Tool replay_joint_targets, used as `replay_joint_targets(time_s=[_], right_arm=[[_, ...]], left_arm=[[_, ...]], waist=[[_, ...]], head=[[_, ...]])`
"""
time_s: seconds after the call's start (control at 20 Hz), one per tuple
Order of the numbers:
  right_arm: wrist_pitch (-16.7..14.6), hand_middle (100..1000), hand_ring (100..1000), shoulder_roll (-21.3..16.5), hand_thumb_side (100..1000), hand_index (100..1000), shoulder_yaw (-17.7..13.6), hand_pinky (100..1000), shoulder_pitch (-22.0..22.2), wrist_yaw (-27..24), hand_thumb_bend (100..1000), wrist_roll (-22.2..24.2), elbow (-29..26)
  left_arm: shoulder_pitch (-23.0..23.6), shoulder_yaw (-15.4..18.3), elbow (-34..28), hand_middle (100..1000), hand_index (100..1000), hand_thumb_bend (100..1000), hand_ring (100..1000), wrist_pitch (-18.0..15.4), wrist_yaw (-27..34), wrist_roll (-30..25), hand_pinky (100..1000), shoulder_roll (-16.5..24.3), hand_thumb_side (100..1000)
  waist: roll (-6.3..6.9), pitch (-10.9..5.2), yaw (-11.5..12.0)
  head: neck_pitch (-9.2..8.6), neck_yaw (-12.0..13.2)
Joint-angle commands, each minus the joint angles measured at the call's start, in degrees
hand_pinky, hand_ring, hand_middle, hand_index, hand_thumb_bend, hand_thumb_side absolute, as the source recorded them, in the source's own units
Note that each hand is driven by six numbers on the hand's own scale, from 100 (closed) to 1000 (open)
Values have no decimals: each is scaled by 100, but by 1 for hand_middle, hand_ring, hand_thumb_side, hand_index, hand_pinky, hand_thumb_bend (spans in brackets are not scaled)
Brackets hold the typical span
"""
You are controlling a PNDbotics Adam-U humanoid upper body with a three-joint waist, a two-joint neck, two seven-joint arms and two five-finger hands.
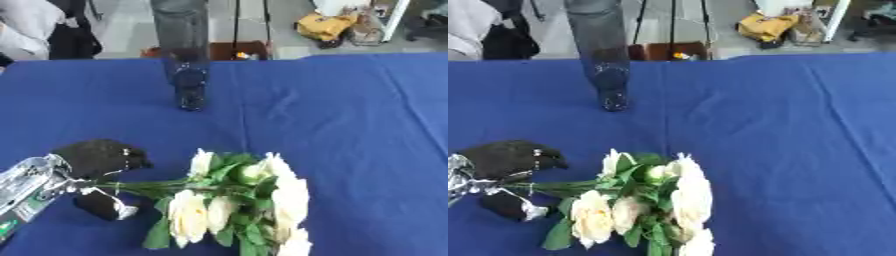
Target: Arrange flowers into the vase.
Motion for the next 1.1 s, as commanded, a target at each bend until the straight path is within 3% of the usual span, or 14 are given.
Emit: replay_joint_targets(time_s=[0.05,0.4,0.75,1.0,1.1], right_arm=[[1,813,829,-94,791,843,-48,760,-59,-12,100,-16,-83],[-3,813,830,-83,792,843,-60,760,-59,-5,100,-30,-83],[2,812,830,-66,792,843,-61,761,-53,1,100,-28,-83],[-1,812,830,-61,794,842,-72,760,-44,10,100,-36,-83],[3,811,829,-58,793,843,-81,761,-31,15,100,-41,-83]], left_arm=[[-63,62,25,817,905,344,837,-4,-66,109,776,8,799],[-58,77,350,807,892,325,824,-64,-169,211,745,-164,790],[-50,97,489,781,851,273,693,-116,-184,501,537,-275,728],[-26,122,637,767,839,266,689,-142,-299,730,523,-366,708],[-24,139,628,719,787,240,692,-149,-386,839,513,-397,675]], waist=[[-76,-1,-10],[-93,25,-32],[-102,48,-45],[-114,58,-62],[-117,64,-69]], head=[[-58,23],[-72,33],[-92,38],[-113,54],[-114,62]])
